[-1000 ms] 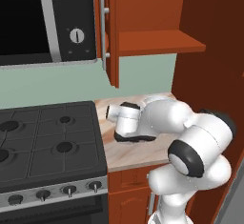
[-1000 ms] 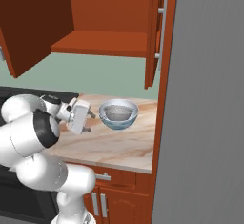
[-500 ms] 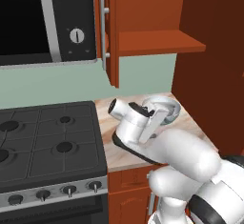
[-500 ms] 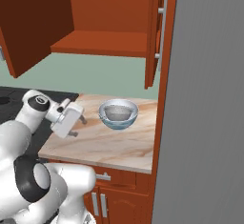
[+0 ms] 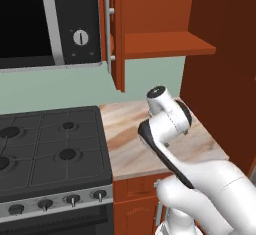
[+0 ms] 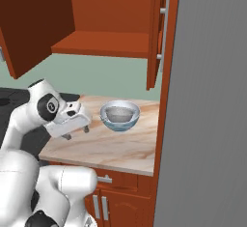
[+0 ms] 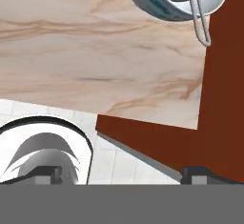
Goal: Open the cabinet and setup a tea strainer by placing it in the bowl upright.
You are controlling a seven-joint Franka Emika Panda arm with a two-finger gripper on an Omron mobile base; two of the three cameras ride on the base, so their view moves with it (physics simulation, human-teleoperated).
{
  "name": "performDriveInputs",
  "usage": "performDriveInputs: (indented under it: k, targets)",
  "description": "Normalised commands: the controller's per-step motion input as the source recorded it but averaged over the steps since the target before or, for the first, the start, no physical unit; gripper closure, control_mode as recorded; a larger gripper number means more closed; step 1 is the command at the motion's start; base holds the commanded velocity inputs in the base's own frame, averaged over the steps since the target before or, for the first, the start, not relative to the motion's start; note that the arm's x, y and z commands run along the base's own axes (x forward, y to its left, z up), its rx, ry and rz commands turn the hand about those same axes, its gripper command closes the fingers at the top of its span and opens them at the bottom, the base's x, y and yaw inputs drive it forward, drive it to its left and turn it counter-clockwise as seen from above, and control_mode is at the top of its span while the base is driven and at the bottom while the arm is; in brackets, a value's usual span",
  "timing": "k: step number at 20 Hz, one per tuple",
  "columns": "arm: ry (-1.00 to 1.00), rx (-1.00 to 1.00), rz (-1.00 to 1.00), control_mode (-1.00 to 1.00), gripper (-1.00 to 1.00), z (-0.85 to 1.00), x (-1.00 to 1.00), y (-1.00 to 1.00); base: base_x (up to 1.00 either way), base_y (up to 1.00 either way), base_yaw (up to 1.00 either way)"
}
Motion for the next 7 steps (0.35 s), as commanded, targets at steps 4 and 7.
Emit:
performDriveInputs:
  k: [4, 7]
  targets:
    - [0.08, 0.55, 0.09, -1.00, -1.00, 0.08, -0.21, -0.01, 0.00, 0.00, 0.00]
    - [0.09, 0.57, 0.09, -1.00, -1.00, 0.18, -0.17, 0.00, 0.00, 0.00, 0.00]
